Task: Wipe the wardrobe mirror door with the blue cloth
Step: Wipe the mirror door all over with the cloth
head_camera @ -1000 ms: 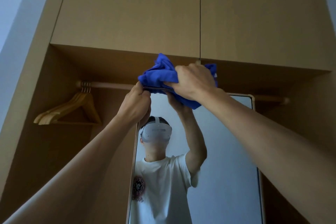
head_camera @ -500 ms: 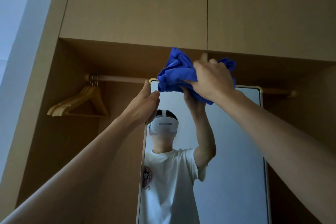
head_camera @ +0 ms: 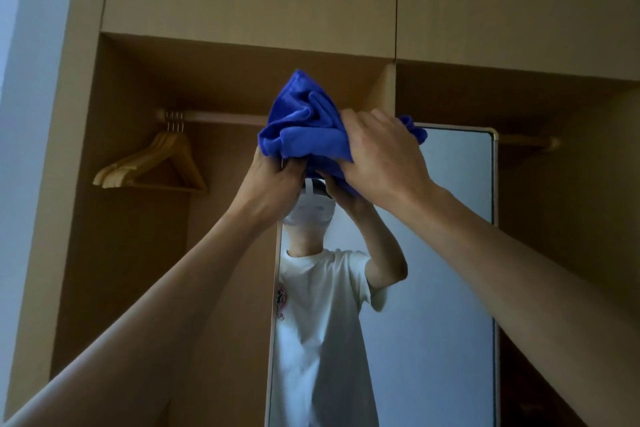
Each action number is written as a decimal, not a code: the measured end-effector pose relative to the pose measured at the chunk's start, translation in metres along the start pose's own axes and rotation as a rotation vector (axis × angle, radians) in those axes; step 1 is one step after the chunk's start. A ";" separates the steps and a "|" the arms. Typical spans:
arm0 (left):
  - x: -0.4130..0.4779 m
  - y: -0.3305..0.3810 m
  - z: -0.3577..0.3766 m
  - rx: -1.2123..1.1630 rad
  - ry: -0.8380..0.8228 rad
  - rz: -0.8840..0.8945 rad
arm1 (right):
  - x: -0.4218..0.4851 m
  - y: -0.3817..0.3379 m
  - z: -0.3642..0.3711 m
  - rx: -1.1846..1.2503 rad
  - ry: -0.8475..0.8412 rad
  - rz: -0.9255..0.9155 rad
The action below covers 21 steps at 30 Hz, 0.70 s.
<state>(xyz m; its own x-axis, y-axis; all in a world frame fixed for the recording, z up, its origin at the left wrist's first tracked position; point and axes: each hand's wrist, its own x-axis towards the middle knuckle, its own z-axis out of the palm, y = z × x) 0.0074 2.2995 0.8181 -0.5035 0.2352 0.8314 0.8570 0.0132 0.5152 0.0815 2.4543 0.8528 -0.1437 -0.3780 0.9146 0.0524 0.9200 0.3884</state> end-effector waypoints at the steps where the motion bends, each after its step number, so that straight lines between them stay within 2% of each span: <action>1: -0.005 0.001 0.001 0.058 0.004 0.047 | -0.007 -0.001 -0.002 0.054 -0.001 0.050; 5: -0.021 -0.001 0.011 0.155 -0.019 0.059 | -0.034 0.001 -0.009 0.287 -0.076 0.315; 10: -0.035 -0.011 0.027 0.122 -0.055 0.052 | -0.065 0.004 -0.009 0.495 -0.155 0.594; 14: -0.044 -0.011 0.041 -0.089 -0.089 0.010 | -0.077 -0.002 -0.018 0.717 -0.120 0.702; 18: -0.061 -0.008 0.053 -0.336 -0.135 -0.097 | -0.098 -0.015 -0.030 1.010 -0.121 0.893; 21: -0.084 -0.009 0.062 -0.387 -0.126 -0.187 | -0.125 -0.022 -0.034 1.240 -0.130 1.027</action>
<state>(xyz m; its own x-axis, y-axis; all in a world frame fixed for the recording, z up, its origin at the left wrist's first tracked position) 0.0488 2.3396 0.7304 -0.6082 0.3803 0.6968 0.6358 -0.2923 0.7144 0.1320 2.4783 0.7336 -0.6354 0.3704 0.6776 -0.6064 0.3040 -0.7348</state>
